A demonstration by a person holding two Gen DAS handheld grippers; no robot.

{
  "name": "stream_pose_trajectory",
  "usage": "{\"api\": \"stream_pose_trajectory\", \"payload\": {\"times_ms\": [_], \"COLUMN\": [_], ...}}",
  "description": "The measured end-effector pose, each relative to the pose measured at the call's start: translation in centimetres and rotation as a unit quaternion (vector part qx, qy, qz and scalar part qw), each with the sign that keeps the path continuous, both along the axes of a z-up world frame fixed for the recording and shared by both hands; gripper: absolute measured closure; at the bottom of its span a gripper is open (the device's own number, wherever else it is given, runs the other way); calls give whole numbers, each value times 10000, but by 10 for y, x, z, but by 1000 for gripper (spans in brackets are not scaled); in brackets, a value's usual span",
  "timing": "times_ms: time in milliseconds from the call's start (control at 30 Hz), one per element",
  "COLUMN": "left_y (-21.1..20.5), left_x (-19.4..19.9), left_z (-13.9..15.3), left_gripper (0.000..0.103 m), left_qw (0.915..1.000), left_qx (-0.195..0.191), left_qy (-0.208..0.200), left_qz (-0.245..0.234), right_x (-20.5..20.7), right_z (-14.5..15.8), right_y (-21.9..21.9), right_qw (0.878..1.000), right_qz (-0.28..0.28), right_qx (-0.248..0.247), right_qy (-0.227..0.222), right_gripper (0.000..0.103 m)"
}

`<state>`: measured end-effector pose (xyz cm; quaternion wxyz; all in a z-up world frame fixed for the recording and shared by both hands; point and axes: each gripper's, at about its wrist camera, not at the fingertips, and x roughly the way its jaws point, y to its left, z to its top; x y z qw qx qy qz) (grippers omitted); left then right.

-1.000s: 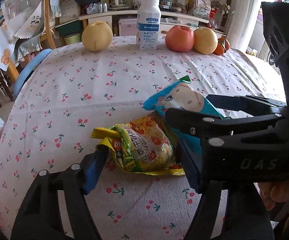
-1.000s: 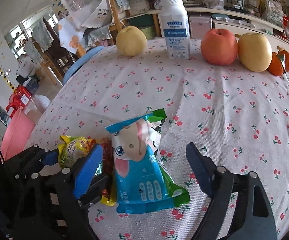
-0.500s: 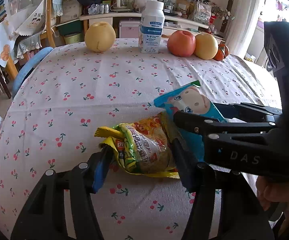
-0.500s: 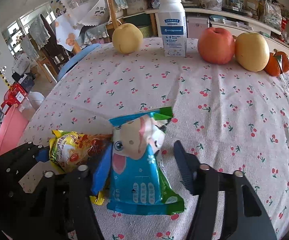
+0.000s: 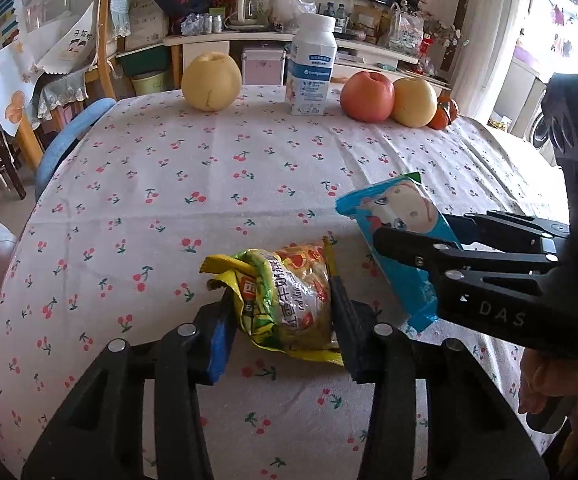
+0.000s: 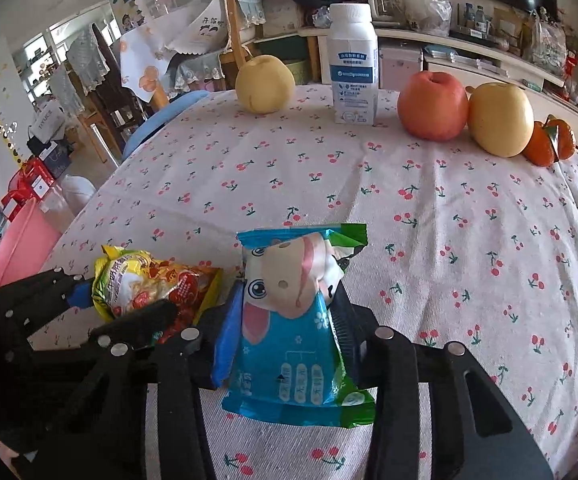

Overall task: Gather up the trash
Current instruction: 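Grasp the gold snack packet with left tool while right tool grasps blue cartoon packet, then lift and carry both snack packets over the pink bucket with both tools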

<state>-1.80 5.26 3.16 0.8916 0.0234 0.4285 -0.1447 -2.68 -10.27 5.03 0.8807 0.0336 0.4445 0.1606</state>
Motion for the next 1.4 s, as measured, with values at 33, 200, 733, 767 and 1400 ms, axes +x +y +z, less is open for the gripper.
{"api": "stream_pose_trajectory", "payload": {"times_ms": [33, 200, 733, 767, 1400], "left_y": [1, 8, 48, 51, 103], "left_x": [-1, -4, -18, -19, -24], "left_z": [0, 5, 29, 31, 10], "left_gripper": [58, 60, 62, 62, 33], "left_qw": [10000, 9999, 9986, 9984, 9986], "left_qx": [16, 38, 10, 2, 197], "left_qy": [-16, -123, -484, -507, 275], "left_qz": [12, 31, 232, 249, 410], "right_x": [-2, -10, -34, -35, -34], "right_z": [1, 5, 21, 22, 9], "right_y": [0, 4, 25, 26, 61], "right_qw": [10000, 9999, 9993, 9992, 9994], "right_qz": [0, 19, 138, 152, 339], "right_qx": [-7, -58, 227, 236, -32], "right_qy": [-20, -132, -280, -282, 62], "right_gripper": [60, 61, 63, 63, 60]}}
